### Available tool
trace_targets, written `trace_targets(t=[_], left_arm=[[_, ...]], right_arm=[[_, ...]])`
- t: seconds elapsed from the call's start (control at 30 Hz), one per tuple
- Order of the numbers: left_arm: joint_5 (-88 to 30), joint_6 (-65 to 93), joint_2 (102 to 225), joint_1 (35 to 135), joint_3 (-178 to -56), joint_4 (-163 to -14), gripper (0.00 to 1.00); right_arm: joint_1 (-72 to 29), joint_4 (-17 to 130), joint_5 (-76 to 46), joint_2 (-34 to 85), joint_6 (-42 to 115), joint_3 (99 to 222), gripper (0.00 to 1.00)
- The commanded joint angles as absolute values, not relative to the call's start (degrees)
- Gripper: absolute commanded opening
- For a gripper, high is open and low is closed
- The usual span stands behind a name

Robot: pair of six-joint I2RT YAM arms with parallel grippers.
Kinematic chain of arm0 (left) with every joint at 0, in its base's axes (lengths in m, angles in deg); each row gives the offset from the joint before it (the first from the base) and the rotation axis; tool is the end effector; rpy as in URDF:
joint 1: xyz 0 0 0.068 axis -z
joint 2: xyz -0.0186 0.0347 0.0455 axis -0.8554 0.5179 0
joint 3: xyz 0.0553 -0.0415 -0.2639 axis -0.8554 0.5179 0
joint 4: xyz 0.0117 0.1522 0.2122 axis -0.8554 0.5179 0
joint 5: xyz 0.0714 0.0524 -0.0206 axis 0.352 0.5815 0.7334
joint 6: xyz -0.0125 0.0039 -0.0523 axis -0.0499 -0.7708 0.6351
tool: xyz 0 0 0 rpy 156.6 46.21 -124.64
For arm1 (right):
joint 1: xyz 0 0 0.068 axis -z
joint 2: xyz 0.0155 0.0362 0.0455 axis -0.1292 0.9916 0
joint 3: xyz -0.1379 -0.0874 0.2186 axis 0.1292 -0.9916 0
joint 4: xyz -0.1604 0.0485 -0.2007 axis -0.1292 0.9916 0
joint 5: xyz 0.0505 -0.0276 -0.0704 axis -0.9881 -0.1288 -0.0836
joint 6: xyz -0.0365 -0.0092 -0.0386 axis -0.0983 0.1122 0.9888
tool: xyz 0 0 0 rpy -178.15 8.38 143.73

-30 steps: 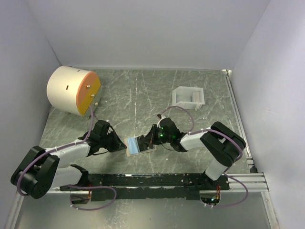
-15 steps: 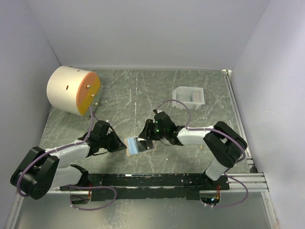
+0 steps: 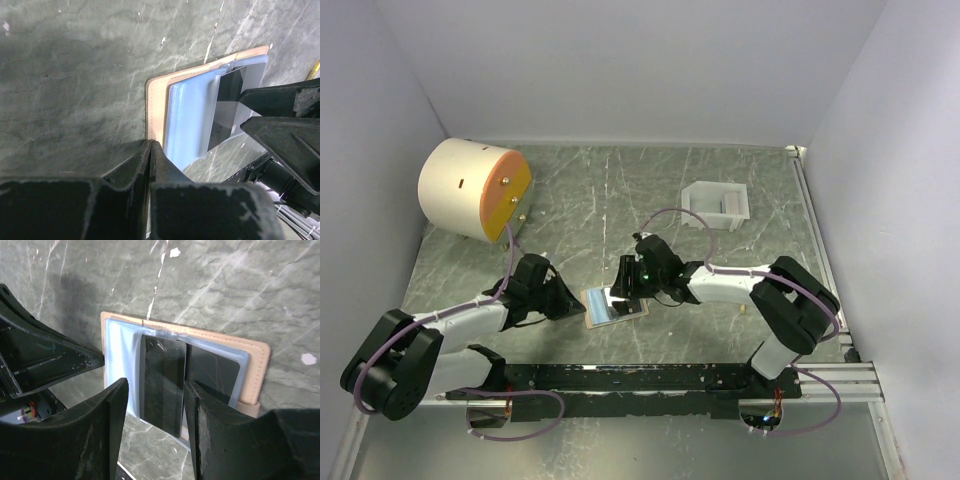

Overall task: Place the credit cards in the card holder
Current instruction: Insert the credit card into the card holder.

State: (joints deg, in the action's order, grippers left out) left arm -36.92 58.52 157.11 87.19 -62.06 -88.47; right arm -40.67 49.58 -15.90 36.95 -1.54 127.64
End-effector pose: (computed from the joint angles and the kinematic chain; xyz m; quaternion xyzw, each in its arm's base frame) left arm 0.1656 -0.1007 0.1227 -0.1744 0.9135 -0.3275 0.1667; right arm 0.2058 0.2374 0.1508 -0.0541 0.9170 0.3309 0.2161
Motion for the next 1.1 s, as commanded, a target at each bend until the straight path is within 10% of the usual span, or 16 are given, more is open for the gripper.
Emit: trace_targets(t=[0.0, 1.07], left_arm=[[-36.5, 58.1, 156.4, 87.3, -60.0, -83.7, 0.11], [-37.5, 57.0, 157.7, 87.3, -62.6, -83.6, 0.12]], right_arm=[[-41.8, 51.9, -16.8, 39.2, -2.0, 127.6, 0.49], [-43.4, 46.3, -18.8, 39.7, 0.0, 129.2, 0.51]])
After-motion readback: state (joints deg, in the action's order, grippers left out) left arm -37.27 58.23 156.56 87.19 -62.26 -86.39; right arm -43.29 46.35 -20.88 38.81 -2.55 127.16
